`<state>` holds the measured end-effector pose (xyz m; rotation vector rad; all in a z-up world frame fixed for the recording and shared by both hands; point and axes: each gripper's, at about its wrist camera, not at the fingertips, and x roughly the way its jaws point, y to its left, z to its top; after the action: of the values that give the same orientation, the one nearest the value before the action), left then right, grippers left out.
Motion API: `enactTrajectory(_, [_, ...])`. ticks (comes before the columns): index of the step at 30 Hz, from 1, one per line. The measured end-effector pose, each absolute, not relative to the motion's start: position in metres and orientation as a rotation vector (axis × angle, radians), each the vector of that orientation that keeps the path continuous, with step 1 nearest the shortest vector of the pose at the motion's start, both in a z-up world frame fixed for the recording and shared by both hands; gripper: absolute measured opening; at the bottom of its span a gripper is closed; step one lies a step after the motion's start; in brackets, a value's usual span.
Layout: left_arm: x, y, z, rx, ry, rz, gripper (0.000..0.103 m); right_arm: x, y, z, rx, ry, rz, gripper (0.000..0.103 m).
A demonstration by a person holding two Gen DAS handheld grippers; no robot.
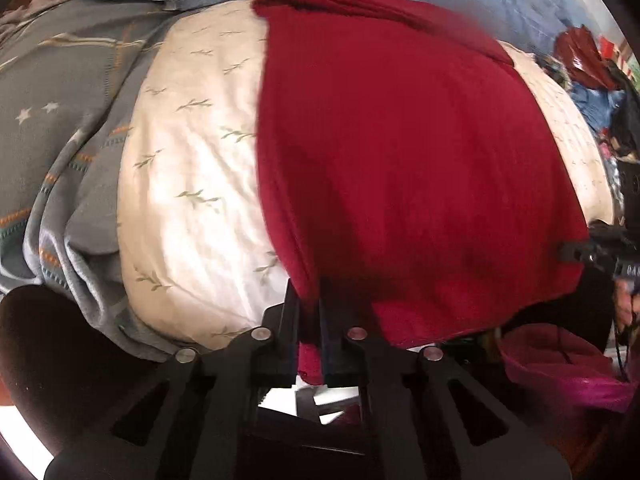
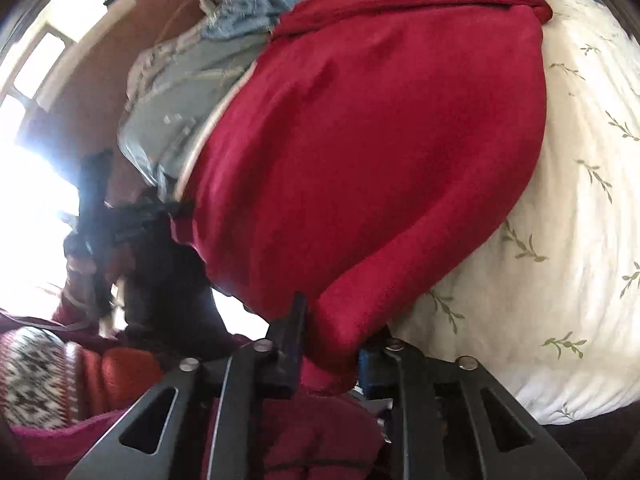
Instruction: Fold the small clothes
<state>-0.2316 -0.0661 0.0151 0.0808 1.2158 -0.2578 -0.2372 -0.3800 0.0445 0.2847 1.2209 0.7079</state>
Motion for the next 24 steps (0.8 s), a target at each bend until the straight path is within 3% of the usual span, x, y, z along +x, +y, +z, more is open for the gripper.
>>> enactTrajectory(6, [-0.217,-0.060,0.032,0.010,1.198,-0.320,0.005,-0.226,-0.387,0.079,0.336,1.115,0.744,0.015])
enactTrajectory(24, [-0.107,-0.049,0.097,-0.090,0.872,-0.198,0.005,-0.132,-0.410,0.142,0.366,0.798,0.544,0.014])
